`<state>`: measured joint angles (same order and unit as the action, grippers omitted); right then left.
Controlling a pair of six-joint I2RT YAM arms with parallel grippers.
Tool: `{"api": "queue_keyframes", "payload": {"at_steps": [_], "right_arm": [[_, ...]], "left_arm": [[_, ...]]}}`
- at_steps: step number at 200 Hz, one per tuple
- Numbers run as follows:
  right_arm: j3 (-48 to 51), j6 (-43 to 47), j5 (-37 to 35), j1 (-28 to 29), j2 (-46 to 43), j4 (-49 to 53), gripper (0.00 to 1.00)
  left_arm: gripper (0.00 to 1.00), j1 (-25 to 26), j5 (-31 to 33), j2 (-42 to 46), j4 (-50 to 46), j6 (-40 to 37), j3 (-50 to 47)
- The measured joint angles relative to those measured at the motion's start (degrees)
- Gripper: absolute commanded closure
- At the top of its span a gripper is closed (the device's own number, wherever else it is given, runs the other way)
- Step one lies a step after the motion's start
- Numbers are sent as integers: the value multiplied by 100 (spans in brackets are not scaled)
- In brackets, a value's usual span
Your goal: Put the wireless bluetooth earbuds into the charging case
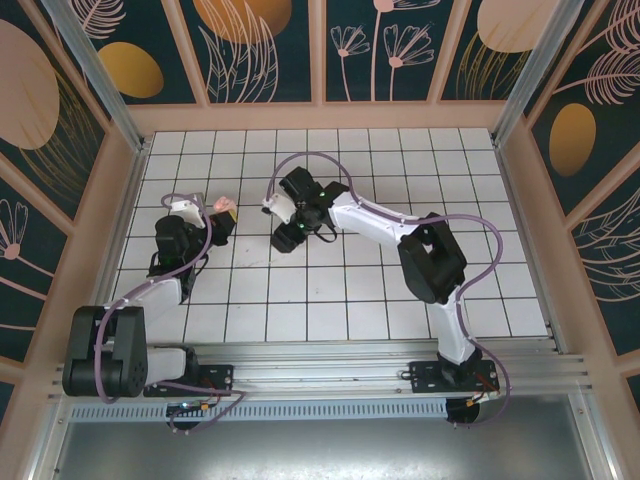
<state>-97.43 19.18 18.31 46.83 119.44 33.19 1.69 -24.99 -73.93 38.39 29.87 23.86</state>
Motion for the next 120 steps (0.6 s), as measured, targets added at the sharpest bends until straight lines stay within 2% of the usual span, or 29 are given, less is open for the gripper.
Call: {"api": "queue_keyframes", "payload": {"at_steps": [35,65,97,120], "right_arm": [[48,2345,415,-221,-2,-76,50],[-212,4157,407,-337,122,317,49],[-1244,5182,271,-334,807,820,50],[-1532,5587,254,-328,1126,1014,52]], "left_arm": [[91,-26,0,-131,160,50,-57],[91,-46,-4,-149,173,66,-94],[91,-129,0,-151,195,63,-105],[91,-144,2,-151,201,63,-120]]}}
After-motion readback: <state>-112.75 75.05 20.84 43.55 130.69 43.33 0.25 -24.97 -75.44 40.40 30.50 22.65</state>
